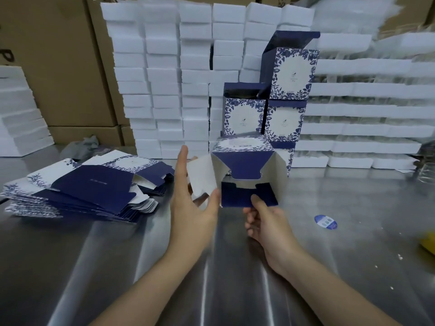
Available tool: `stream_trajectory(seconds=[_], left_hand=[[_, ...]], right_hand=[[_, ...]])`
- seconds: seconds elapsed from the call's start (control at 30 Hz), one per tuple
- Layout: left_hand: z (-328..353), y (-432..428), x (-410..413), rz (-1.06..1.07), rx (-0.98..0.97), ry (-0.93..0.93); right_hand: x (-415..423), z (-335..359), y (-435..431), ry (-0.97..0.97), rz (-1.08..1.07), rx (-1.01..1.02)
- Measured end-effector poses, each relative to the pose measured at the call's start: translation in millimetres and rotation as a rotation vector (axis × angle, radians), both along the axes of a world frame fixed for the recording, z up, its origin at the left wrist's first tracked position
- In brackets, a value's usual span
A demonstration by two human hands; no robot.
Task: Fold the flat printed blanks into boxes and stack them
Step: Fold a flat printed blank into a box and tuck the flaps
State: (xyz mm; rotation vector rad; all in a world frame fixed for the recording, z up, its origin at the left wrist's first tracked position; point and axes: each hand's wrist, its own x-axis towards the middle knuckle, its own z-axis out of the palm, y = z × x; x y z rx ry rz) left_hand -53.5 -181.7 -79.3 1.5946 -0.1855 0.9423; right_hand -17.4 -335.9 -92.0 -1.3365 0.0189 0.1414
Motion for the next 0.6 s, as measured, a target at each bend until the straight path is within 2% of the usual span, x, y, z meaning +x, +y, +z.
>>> stream_trajectory(seconds=[0.07,0.23,0.4,0.6], left_hand=[[-10.1,2.1,7.9,-0.004,-0.102,0.08],[-15.4,-1.3,22.1,-0.011,-0.233,0.549],[-10.4,-16.1,30.3,0.082,-0.201,0.67],[-5.6,-19.3,27.3,-0.055,-0.423,0.553]], right_hand=[[2.4,1.4,1.4,0.015,-0.028,-0.017],[4.2,12.8,19.9,-0.015,-0.052,-0.061],[1.3,8.8,39.2,-0.138,-0.054,-0.109],[0.0,5.4,25.5,-0.109,0.005,-0.074]])
